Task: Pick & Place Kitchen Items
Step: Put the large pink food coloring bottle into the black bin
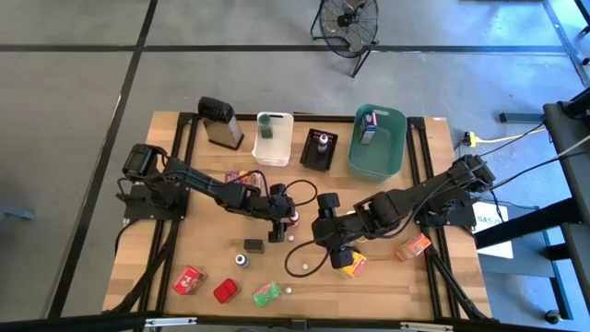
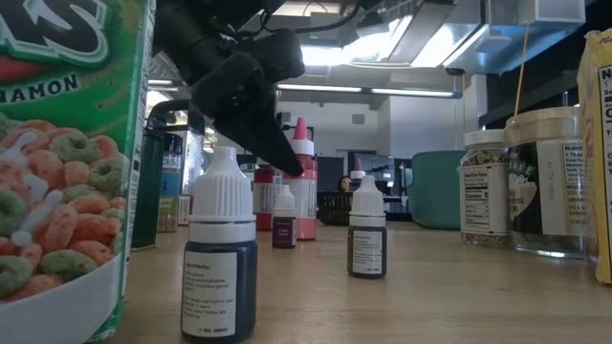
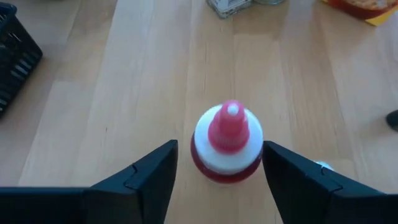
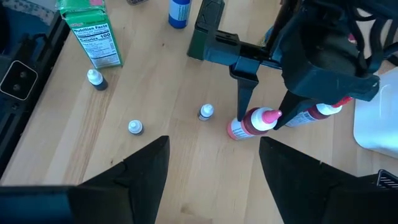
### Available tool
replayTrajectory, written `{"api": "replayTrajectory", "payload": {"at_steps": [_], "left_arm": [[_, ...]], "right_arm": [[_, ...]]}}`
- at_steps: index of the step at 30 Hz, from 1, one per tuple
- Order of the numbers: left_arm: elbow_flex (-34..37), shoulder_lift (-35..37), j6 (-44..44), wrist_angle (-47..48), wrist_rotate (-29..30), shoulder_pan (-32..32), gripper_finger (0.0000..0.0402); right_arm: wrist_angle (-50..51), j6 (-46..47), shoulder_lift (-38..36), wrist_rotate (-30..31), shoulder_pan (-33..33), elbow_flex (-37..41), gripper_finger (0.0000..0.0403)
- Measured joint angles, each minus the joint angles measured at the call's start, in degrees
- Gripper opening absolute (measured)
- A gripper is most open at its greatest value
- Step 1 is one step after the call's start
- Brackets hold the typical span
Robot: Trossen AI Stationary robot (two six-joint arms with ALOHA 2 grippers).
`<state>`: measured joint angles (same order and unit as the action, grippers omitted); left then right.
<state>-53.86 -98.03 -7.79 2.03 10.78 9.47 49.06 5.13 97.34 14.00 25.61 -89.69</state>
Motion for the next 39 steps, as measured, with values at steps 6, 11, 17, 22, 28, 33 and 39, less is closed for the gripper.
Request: {"api": "replayTrajectory", "payload": {"at_steps": [6,11,17,22,28,33,39], "left_arm": [[1.9,0.0,0.0,-4.1,-0.9,-0.3,0.0204],[1.9,0.0,-0.2,-4.4,-2.0,-0.7,0.0188],[1.9,0.0,0.2,-4.4,-1.9,-0.6,0.0157],[1.9,0.0,0.8,-4.4,-1.9,-0.6,0.0148],[1.9,0.0,1.2,-4.5,-1.9,-0.6,0.0148],[1.9,0.9,2.0,-5.0,-1.9,-0.7,0.0147],[1.9,5.2,3.2,-3.6,-0.9,-0.2,0.0147]], "right_arm": [[0.0,0.0,0.0,0.1,0.0,0.0,0.0250],[0.0,0.0,0.0,0.5,0.0,0.0,0.0250],[0.0,0.0,0.0,1.0,0.0,0.0,0.0250],[0.0,1.4,0.0,0.9,0.0,0.0,0.0250],[-1.2,4.6,0.1,-1.8,0.0,0.0,0.0250],[-2.2,5.7,0.2,-4.2,0.4,0.0,0.0250],[-2.4,6.7,0.4,-1.5,1.5,0.0,0.0250]]}}
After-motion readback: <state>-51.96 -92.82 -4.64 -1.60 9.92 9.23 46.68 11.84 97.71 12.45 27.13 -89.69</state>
